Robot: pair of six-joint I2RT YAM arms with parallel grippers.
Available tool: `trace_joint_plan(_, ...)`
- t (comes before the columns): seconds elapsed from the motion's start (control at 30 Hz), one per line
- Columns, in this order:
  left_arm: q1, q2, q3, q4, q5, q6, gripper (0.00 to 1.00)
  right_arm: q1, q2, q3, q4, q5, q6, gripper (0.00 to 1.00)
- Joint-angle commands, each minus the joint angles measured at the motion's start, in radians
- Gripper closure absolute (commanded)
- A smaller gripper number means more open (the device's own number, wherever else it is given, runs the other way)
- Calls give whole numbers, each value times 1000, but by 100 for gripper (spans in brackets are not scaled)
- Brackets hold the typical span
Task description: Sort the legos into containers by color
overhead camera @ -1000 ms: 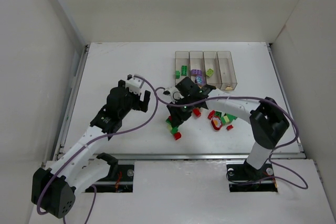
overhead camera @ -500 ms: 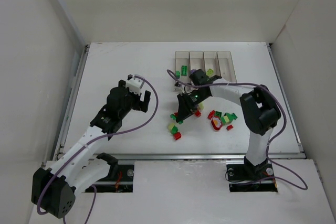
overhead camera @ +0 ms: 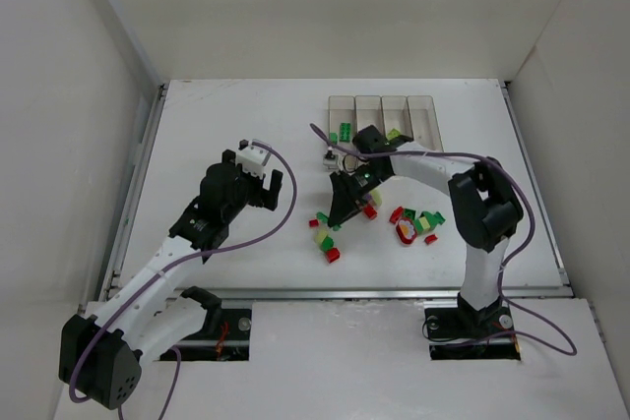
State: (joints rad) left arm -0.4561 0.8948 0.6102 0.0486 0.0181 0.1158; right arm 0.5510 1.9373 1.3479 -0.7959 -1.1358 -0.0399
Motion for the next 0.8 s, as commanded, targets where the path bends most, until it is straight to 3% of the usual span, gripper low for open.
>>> trace_joint_plan(0.0,5,-14,-7,45,0,-4,18,-5,-103,98,210,108,225,94)
trace_joint_plan(0.17,5,-5,3,36,-9,-4,18,-40,-143,241,366,666,458,94)
trace_joint_plan(0.3,5,4,3,25,-27,-4,18,-60,-57,347,422,993,454,92)
trace_joint_plan(0.37,5,4,3,16,-27,5,18,-74,0,408,422,1117,443,86)
trace_joint_plan(0.57,25,26,3,7,-37,5,18,-95,217,657,353,1192,365,71)
trace_joint_plan(0.7,34,36,13,-3,-47,5,18,-115,259,674,380,1202,365,49)
trace_joint_plan(0.77,43,47,22,-12,-47,5,18,-125,259,674,400,1202,365,29)
